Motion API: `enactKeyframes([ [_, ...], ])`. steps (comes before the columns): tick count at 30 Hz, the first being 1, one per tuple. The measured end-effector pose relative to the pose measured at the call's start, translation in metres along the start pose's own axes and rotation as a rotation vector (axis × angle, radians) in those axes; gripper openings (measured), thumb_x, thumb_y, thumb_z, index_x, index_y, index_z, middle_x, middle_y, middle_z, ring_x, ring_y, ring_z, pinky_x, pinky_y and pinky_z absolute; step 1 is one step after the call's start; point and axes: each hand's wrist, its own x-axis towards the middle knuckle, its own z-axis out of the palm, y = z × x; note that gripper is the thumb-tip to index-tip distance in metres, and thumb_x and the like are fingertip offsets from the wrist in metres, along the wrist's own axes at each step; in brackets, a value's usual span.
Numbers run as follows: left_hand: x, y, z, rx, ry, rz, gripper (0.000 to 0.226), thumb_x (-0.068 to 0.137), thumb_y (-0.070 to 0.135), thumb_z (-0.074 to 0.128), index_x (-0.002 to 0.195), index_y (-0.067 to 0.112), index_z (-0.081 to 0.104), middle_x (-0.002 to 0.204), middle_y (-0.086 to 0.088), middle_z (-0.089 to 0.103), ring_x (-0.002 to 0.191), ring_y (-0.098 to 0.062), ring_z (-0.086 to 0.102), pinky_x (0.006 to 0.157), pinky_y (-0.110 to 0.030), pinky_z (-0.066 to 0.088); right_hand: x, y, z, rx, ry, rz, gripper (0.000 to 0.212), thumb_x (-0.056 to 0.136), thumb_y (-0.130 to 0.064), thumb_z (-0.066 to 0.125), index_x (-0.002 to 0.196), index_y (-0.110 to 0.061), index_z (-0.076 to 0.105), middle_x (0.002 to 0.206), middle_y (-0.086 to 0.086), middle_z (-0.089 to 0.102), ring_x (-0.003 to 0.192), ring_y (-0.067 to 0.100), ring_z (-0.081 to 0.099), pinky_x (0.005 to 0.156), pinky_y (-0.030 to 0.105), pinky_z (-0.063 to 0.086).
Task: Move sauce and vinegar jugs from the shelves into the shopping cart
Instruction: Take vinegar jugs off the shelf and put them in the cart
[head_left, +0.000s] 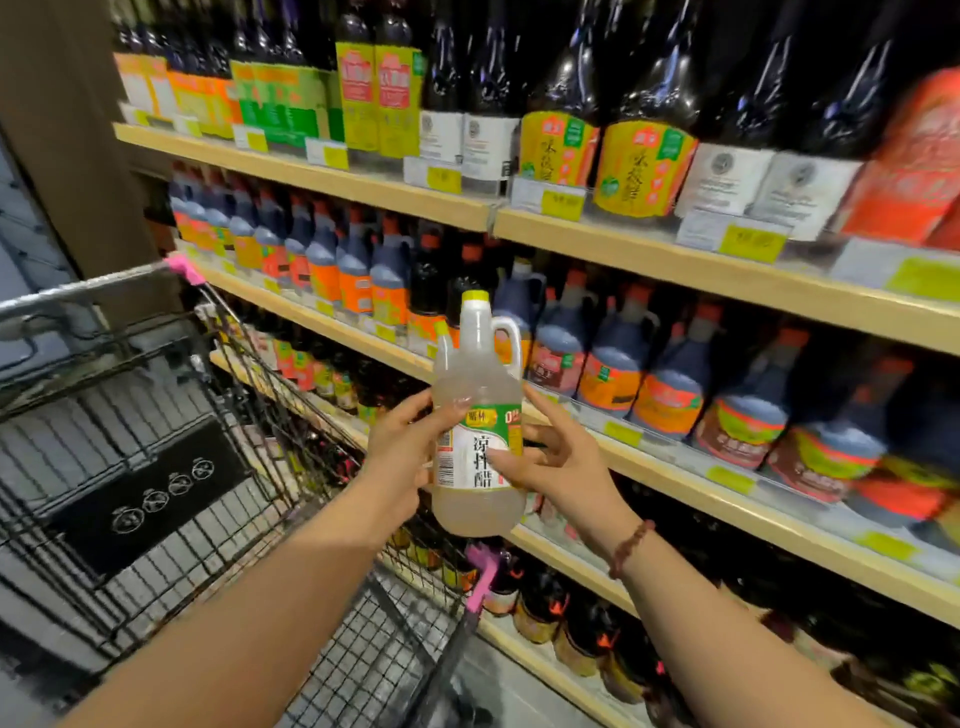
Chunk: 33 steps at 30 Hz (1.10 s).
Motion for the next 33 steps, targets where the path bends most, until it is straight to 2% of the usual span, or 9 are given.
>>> enactKeyframes([
  [2, -0.001, -0.009, 0.024, -0.009, -0.041, -0.02, 0.032, 0.081, 0.015, 0.069, 0.112, 0.009, 0.065, 0.089, -0.007, 0.074, 0.065, -0.016, 0.07, 0.051, -0.024, 0.055, -0.016, 0.002, -0.02, 0.03, 0.053, 0.021, 0.078, 0.069, -0.011, 0.08, 0.133, -0.037, 0.045, 0.116, 0.004, 0.068, 0.096, 0.019, 0.069, 0.072, 0.028, 0.056],
  [4, -0.003, -0.023, 0.062, 0.007, -0.099, -0.066, 0.034, 0.078, 0.016, 0.071, 0.111, 0.008, 0.065, 0.084, -0.004, 0.074, 0.066, -0.016, 0.069, 0.057, -0.026, 0.056, -0.043, 0.004, -0.053, 0.033, 0.152, 0.013, 0.073, 0.07, -0.007, 0.079, 0.126, -0.042, 0.047, 0.115, 0.005, 0.068, 0.094, 0.02, 0.07, 0.071, 0.028, 0.056],
  [7, -0.019, -0.048, 0.122, 0.065, -0.193, -0.125, 0.037, 0.074, 0.02, 0.075, 0.109, 0.013, 0.066, 0.085, -0.002, 0.074, 0.067, -0.015, 0.069, 0.059, -0.027, 0.055, -0.092, 0.005, -0.1, 0.053, 0.306, 0.024, 0.071, 0.072, -0.001, 0.076, 0.123, -0.041, 0.049, 0.113, 0.007, 0.068, 0.086, 0.013, 0.07, 0.066, 0.024, 0.055],
  [9, -0.035, -0.062, 0.16, 0.083, -0.249, -0.145, 0.026, 0.074, 0.022, 0.075, 0.099, 0.02, 0.067, 0.078, 0.002, 0.073, 0.063, -0.012, 0.068, 0.055, -0.024, 0.049, -0.127, 0.003, -0.128, 0.058, 0.382, 0.03, 0.072, 0.072, 0.001, 0.075, 0.128, -0.035, 0.048, 0.11, 0.005, 0.069, 0.078, 0.008, 0.069, 0.06, 0.02, 0.053],
  [12, -0.068, -0.086, 0.216, 0.124, -0.366, -0.18, 0.014, 0.077, 0.022, 0.073, 0.091, 0.022, 0.068, 0.081, 0.003, 0.073, 0.069, -0.014, 0.067, 0.061, -0.027, 0.047, -0.182, 0.002, -0.171, 0.042, 0.493, 0.04, 0.074, 0.073, 0.005, 0.074, 0.13, -0.032, 0.045, 0.099, -0.005, 0.068, 0.068, 0.001, 0.066, 0.055, 0.015, 0.049],
  [19, -0.171, -0.145, 0.363, 0.187, -0.611, -0.26, 0.02, 0.077, 0.023, 0.073, 0.096, 0.02, 0.068, 0.08, 0.002, 0.073, 0.064, -0.011, 0.068, 0.053, -0.022, 0.05, -0.34, -0.004, -0.275, 0.032, 0.714, 0.038, 0.07, 0.074, 0.007, 0.071, 0.124, -0.036, 0.046, 0.081, -0.015, 0.074, 0.074, 0.001, 0.069, 0.06, 0.017, 0.053],
  [25, -0.252, -0.188, 0.473, 0.221, -0.825, -0.354, 0.043, 0.069, 0.027, 0.077, 0.109, 0.016, 0.066, 0.088, -0.005, 0.075, 0.069, -0.016, 0.071, 0.051, -0.021, 0.051, -0.461, -0.011, -0.346, 0.014, 0.917, 0.057, 0.073, 0.073, -0.003, 0.076, 0.133, -0.032, 0.046, 0.098, -0.003, 0.075, 0.088, 0.013, 0.07, 0.067, 0.026, 0.056],
  [28, -0.281, -0.205, 0.52, 0.246, -0.928, -0.36, 0.056, 0.057, 0.035, 0.078, 0.109, 0.018, 0.067, 0.09, -0.004, 0.076, 0.074, -0.018, 0.072, 0.053, -0.024, 0.052, -0.504, -0.014, -0.374, -0.005, 1.033, 0.055, 0.074, 0.072, -0.003, 0.076, 0.13, -0.037, 0.046, 0.098, -0.007, 0.074, 0.088, 0.014, 0.071, 0.071, 0.033, 0.059],
  [33, -0.313, -0.231, 0.598, 0.263, -1.058, -0.398, 0.033, 0.074, 0.025, 0.075, 0.105, 0.018, 0.068, 0.085, -0.001, 0.076, 0.068, -0.015, 0.072, 0.048, -0.02, 0.05, -0.553, -0.017, -0.426, 0.01, 1.189, 0.055, 0.073, 0.072, -0.003, 0.077, 0.129, -0.037, 0.046, 0.098, -0.007, 0.073, 0.087, 0.013, 0.071, 0.068, 0.029, 0.059],
])
